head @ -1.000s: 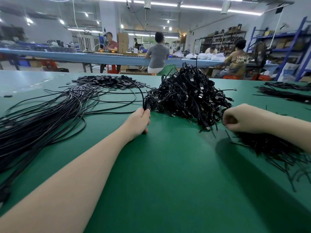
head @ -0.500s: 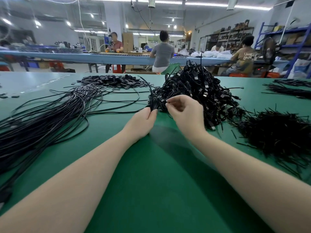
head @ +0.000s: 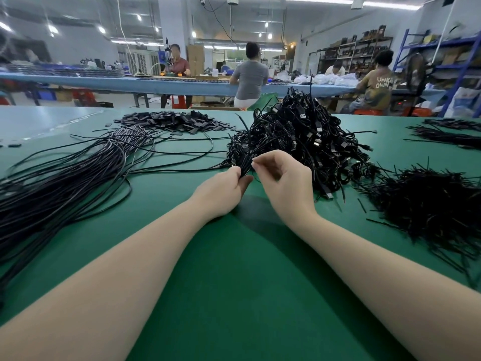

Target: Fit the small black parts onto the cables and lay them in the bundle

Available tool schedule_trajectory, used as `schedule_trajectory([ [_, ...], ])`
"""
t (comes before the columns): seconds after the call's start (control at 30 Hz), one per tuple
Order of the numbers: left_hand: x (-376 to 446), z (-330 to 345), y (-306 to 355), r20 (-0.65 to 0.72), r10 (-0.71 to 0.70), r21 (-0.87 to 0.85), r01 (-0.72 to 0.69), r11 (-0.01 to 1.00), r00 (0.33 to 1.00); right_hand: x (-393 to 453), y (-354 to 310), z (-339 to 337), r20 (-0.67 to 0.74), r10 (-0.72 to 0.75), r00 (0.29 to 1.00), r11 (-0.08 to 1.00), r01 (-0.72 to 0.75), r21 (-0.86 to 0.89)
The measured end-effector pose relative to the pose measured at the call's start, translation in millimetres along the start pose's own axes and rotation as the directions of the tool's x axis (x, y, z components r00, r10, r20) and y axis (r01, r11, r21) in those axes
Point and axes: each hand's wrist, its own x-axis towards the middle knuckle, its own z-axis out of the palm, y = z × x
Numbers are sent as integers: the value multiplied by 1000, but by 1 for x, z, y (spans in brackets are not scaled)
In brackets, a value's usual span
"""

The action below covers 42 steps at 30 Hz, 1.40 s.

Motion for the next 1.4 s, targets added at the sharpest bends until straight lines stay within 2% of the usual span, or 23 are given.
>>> schedule_trajectory([
  [0.17, -6, -1, 3, -11, 51, 11, -51, 999, 999, -4, -9, 3, 91, 30, 995, 1000, -30, -2],
  [0.23, -7, 0, 6, -49, 48, 111, -42, 993, 998, -1, -15, -2, 150, -61, 987, 984, 85, -158],
  [0.27, -6, 1, 8, -62, 44, 192, -31, 981, 997, 4, -17, -7, 215, -182, 960, 903, 250, -349],
  [0.3, -6, 2, 11, -69, 43, 281, -22, 959, 997, 10, -21, -11, 314, -291, 904, 710, 424, -562],
  [0.33, -6, 3, 15, -72, 59, 376, -28, 926, 996, 18, -28, -15, 425, -322, 846, 466, 532, -707],
  [0.37, -6, 3, 17, -72, 104, 474, -57, 879, 992, 25, -36, -19, 508, -256, 822, 303, 568, -766],
  [0.4, -6, 3, 21, -70, 177, 563, -108, 819, 982, 33, -44, -22, 543, -176, 821, 234, 570, -787],
  [0.43, -7, 2, 25, -62, 259, 629, -163, 760, 964, 39, -49, -27, 550, -118, 827, 240, 561, -792],
  [0.47, -9, 1, 29, -56, 339, 668, -217, 712, 939, 45, -53, -34, 558, -56, 828, 309, 546, -779],
  [0.5, -11, -1, 33, -53, 415, 681, -271, 680, 908, 52, -55, -43, 576, 37, 817, 429, 507, -748],
  [0.53, -15, -5, 38, -57, 491, 680, -326, 657, 870, 58, -55, -54, 602, 177, 778, 570, 418, -707],
  [0.6, -21, -9, 44, -77, 626, 669, -425, 609, 776, 70, -50, -76, 677, 393, 622, 767, 184, -614],
  [0.7, -22, -8, 48, -89, 763, 636, -553, 538, 641, 77, -31, -100, 719, 471, 511, 865, -107, -491],
  [0.77, -23, -8, 53, -126, 803, 561, -626, 542, 583, 73, -17, -106, 761, 490, 426, 863, -362, -353],
  [0.8, -24, -9, 54, -142, 804, 514, -651, 559, 578, 69, -11, -104, 796, 470, 382, 835, -484, -261],
  [0.87, -26, -10, 56, -189, 761, 398, -660, 637, 621, 59, -2, -96, 853, 396, 339, 720, -692, -59],
  [0.9, -27, -9, 56, -223, 700, 306, -633, 711, 679, 54, 1, -89, 861, 373, 346, 640, -768, 31],
  [0.97, -26, -6, 57, -254, 486, -10, -505, 863, 836, 46, 7, -74, 831, 388, 398, 481, -857, 186],
  [1.0, -25, -2, 58, -254, 366, -202, -419, 885, 896, 43, 9, -65, 801, 417, 429, 416, -874, 252],
  [1.07, -21, 5, 57, -231, 125, -526, -232, 818, 965, 37, 8, -45, 702, 508, 499, 359, -864, 353],
  [1.13, -14, 10, 52, -151, -68, -699, -58, 713, 986, 29, 6, -24, 577, 585, 569, 381, -822, 424],
  [1.2, -9, 12, 45, -100, -156, -728, 35, 684, 983, 21, 4, -9, 475, 626, 618, 396, -777, 490],
  [1.4, -2, 12, 39, -41, -186, -767, 89, 635, 982, 11, 3, -1, 355, 678, 644, 354, -709, 610],
])
